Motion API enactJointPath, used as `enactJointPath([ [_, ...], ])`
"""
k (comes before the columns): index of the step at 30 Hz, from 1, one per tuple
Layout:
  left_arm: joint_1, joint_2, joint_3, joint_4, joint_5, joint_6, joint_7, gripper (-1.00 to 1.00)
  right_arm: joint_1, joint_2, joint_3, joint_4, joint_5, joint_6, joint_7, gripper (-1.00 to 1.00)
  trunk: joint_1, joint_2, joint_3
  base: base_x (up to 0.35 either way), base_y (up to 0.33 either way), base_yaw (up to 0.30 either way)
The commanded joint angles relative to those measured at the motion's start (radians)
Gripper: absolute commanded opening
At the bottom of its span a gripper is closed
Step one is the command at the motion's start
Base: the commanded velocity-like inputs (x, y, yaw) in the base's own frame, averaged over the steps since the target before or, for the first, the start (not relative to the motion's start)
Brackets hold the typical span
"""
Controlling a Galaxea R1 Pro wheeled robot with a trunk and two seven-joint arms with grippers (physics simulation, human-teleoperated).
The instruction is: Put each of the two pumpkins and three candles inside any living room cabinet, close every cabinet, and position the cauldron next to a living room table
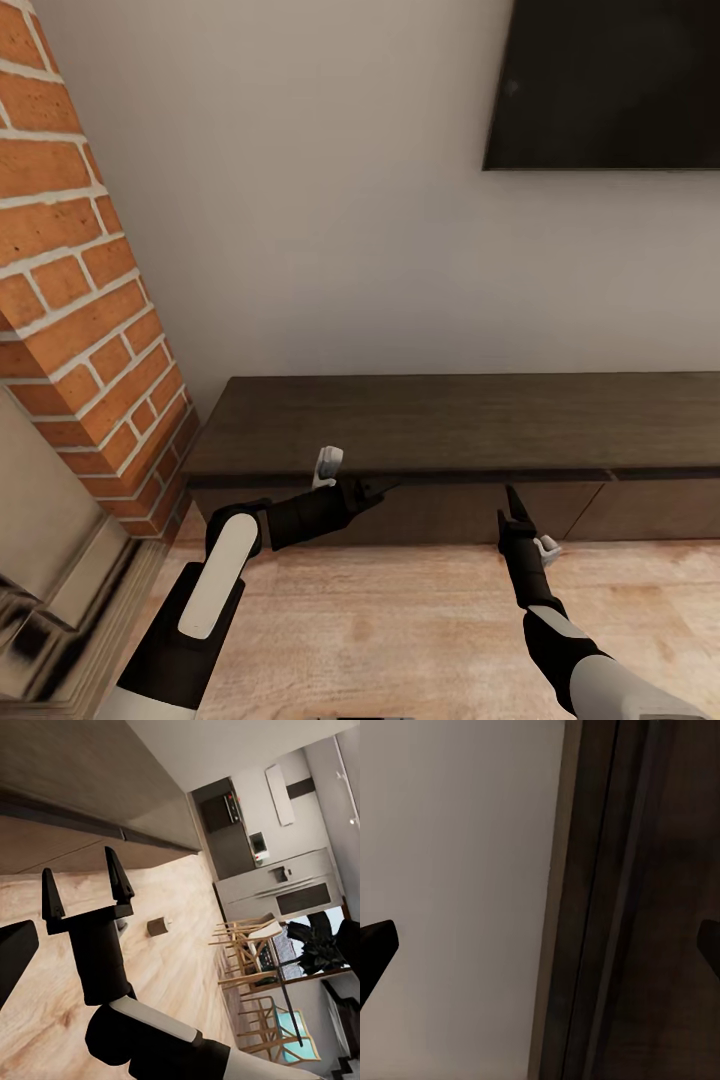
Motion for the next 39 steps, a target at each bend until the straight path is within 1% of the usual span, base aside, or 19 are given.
enactJointPath([
  [1,-0.001,0.0,0.001,0.0,-0.006,0.003,-0.007,1.0,-0.001,0.0,0.001,0.001,0.001,-0.005,0.002,1.0,0.0,0.0,-0.001,0.0,0.0,0.0],
  [5,-0.001,0.0,0.001,0.0,-0.006,0.003,-0.007,1.0,-0.001,-0.001,0.001,0.001,0.001,-0.005,0.001,1.0,0.0,0.0,-0.001,0.056,0.0,0.0],
  [11,-0.001,0.0,0.001,0.001,-0.006,0.003,-0.007,1.0,-0.001,-0.001,0.001,0.001,0.001,-0.005,0.0,1.0,0.0,0.0,-0.001,0.258,0.0,0.0],
  [15,-0.001,0.0,0.001,0.001,-0.006,0.003,-0.007,1.0,-0.001,-0.001,0.001,0.002,0.001,-0.005,0.0,1.0,0.0,0.0,-0.001,0.144,0.0,0.0],
  [37,-0.001,0.0,0.001,0.0,-0.007,0.003,-0.007,1.0,-0.001,-0.001,0.002,0.004,0.001,-0.005,0.0,1.0,0.0,0.0,-0.001,0.012,0.0,0.0],
  [39,-0.001,0.0,0.001,0.0,-0.006,0.003,-0.007,1.0,-0.001,0.0,0.002,0.004,0.001,-0.005,0.0,1.0,0.001,-0.001,-0.009,0.0,0.0,0.0],
])
